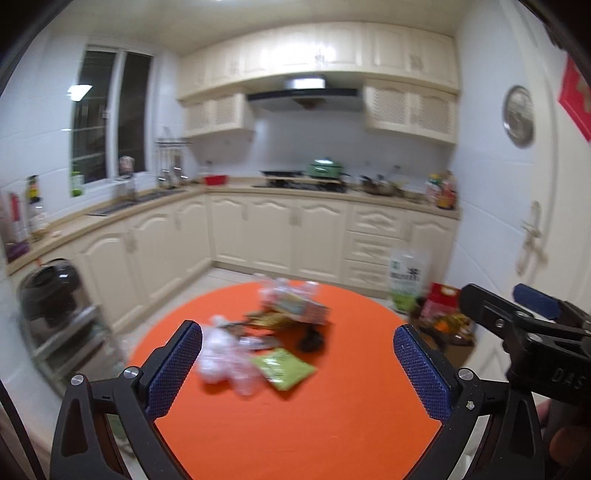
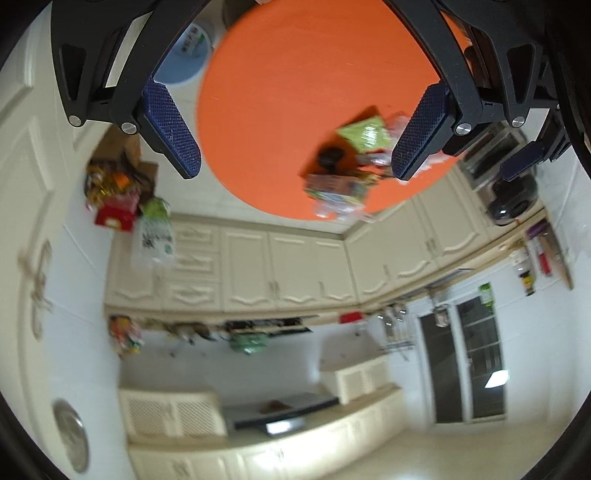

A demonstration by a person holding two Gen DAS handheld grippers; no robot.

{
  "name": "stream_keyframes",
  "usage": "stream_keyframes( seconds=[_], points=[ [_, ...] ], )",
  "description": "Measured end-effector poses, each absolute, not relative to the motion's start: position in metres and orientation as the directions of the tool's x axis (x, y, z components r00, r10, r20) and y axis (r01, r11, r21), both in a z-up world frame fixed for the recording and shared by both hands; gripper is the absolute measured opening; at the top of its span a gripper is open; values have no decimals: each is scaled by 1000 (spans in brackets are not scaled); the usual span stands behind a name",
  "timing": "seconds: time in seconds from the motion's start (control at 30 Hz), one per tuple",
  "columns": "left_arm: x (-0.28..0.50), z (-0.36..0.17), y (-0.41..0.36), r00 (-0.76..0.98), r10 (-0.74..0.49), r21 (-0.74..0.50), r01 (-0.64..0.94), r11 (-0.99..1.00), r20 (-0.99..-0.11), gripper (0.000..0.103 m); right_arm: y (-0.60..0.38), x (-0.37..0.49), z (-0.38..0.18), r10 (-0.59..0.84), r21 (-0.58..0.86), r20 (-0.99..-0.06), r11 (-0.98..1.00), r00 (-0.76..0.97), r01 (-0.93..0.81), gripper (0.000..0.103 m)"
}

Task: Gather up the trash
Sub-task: 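Return both tools to the orange table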

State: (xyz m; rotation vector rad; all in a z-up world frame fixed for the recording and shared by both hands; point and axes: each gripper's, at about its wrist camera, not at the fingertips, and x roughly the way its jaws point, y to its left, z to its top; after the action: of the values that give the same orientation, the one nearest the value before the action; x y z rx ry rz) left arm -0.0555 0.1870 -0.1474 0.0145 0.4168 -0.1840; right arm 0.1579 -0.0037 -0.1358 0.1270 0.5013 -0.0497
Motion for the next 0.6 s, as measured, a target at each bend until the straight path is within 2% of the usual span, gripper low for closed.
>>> stream_keyframes(
  seconds=[0.3,0.43,0.6],
  points=[
    [-75,-141,224,916,-25,-33,13,999,-400,102,40,162,-134,57,92,-460,996,886,-16,103],
    [-88,-140,238,908,3,-51,-27,998,-419,102,39,171,-149,63,82,-496,996,866,-26,103],
    [-70,-132,243,893,5,-78,-45,996,-451,102,35,199,-180,60,70,-571,997,819,-25,103]
  ],
)
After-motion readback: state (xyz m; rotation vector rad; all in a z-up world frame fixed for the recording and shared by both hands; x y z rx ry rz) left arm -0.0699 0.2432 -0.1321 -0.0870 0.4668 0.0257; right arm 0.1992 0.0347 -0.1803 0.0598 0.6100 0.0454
